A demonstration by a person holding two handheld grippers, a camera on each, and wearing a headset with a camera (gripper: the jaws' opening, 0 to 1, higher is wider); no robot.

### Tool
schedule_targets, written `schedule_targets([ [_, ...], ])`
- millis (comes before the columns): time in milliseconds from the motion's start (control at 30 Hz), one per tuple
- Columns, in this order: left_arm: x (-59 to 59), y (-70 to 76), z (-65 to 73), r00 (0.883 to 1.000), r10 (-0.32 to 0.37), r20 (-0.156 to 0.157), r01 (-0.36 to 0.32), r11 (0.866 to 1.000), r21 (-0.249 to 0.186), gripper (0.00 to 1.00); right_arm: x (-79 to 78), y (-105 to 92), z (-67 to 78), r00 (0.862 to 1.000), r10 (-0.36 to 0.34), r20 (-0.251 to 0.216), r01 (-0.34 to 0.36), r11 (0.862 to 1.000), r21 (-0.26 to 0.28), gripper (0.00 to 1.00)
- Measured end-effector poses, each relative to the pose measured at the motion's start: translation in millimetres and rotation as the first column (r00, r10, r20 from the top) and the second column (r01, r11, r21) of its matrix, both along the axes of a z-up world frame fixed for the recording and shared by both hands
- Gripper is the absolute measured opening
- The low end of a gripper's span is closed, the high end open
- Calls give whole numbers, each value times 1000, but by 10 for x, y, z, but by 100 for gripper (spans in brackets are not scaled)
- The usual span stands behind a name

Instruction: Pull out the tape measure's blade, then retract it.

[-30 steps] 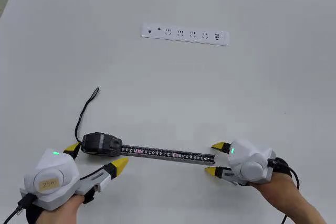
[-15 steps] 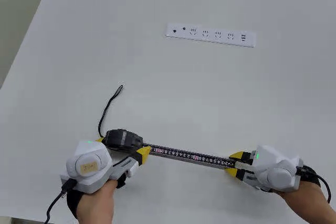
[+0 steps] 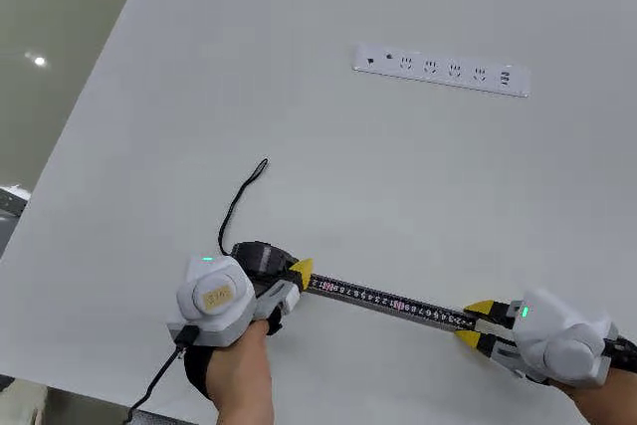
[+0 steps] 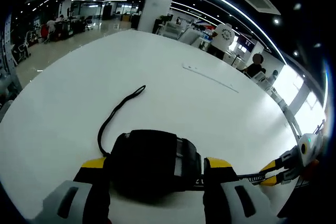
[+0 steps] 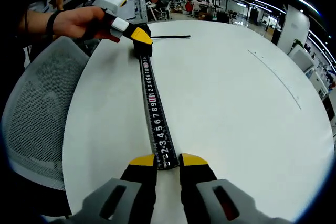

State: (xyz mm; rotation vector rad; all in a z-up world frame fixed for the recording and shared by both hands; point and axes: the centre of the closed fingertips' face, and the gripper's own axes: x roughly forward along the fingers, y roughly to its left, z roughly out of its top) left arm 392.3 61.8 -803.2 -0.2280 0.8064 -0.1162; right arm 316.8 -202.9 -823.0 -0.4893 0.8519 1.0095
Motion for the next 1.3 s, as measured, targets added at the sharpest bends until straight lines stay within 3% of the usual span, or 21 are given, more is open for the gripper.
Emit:
schedule_targets([
  [100, -32, 2, -37, 1000, 3, -11, -3, 1000, 15, 68, -2, 3, 10, 1000, -1, 3, 1, 1000, 0, 15],
  [233, -24, 9, -32, 998, 57, -3, -57, 998, -21, 68, -2, -1, 3, 1000, -4, 3, 4, 1000, 6, 15],
  [367, -27, 19, -43, 999, 54, -6, -54, 998, -14, 66, -1, -1, 3, 1000, 0, 1, 0, 1000, 6, 15],
  [700, -29, 21, -47, 998, 49, 50, -46, 997, -60, 66, -34, 5, -4, 1000, 15, -1, -15, 1000, 0, 15],
  [1033, -26, 19, -26, 996, 37, 81, -36, 999, -9, 63, -70, 40, 21, 1000, 31, -1, -31, 1000, 4, 15],
  [1300, -28, 31, -22, 995, 39, 89, -40, 999, 2, 62, -46, 118, 62, 999, 43, 7, -43, 999, 10, 15],
])
